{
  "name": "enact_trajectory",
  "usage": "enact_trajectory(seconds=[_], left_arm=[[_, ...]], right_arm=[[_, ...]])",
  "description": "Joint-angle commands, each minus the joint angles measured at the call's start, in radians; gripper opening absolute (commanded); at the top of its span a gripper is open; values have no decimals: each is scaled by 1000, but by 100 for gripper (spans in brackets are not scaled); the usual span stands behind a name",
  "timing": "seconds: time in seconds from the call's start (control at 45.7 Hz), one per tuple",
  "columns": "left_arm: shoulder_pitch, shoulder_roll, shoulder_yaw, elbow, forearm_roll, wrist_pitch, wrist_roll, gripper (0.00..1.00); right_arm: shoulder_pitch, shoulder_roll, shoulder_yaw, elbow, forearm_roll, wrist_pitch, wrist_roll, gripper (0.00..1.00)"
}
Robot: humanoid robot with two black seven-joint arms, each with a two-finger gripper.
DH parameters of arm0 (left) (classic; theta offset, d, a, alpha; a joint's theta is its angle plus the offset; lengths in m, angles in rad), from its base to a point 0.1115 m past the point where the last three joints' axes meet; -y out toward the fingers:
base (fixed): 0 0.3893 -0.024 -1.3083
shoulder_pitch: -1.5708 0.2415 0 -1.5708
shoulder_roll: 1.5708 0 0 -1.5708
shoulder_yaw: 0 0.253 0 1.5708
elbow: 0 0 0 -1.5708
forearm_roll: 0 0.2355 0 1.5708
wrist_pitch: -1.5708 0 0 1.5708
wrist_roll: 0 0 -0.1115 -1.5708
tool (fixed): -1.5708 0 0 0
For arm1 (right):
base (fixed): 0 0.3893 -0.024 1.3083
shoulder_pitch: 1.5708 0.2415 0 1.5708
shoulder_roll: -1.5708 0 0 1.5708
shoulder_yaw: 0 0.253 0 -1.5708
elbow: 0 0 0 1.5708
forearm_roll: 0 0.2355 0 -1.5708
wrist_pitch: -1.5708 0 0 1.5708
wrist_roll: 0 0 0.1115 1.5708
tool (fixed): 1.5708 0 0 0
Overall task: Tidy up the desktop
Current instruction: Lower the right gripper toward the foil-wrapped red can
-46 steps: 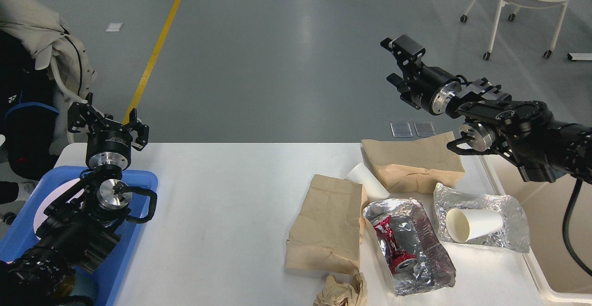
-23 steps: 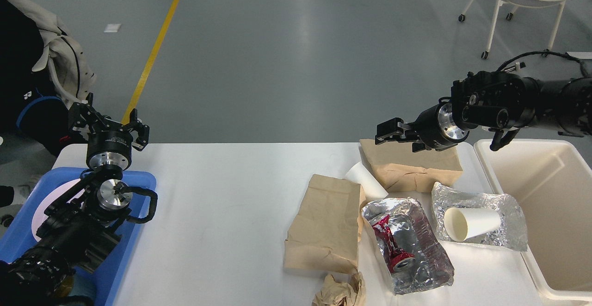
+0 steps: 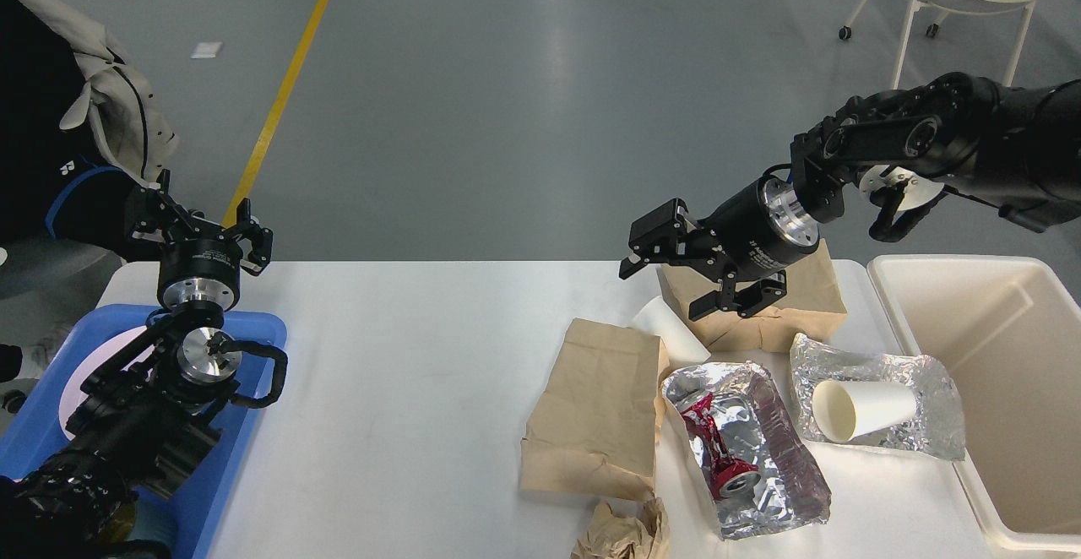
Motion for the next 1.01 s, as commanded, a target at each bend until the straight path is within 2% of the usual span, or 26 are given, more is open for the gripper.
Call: enact_trajectory(seconds=[0.0, 0.066, 0.131, 0.372, 0.701, 0.832, 0.985], left_arm=[[0, 0, 0, 0, 0, 0, 0, 98], [0, 0, 0, 0, 0, 0, 0, 98], [0, 0, 0, 0, 0, 0, 0, 98], [0, 0, -2, 0, -1, 0, 0, 98], [0, 0, 0, 0, -1, 0, -1, 98], [0, 0, 0, 0, 0, 0, 0, 98], [0, 0, 0, 0, 0, 0, 0, 98]], right_arm=[[14, 7, -18, 56, 4, -15, -117, 100], [15, 17, -21, 86, 4, -50, -201, 100], [17, 27, -21, 122, 5, -119, -231, 100], [-63, 75, 0, 153, 13, -315, -231, 100], [-215, 133, 60, 126, 2, -475, -241, 100], [-278, 150, 72, 106, 4, -535, -241, 95], [-339, 167, 83, 87, 5, -584, -243, 77]])
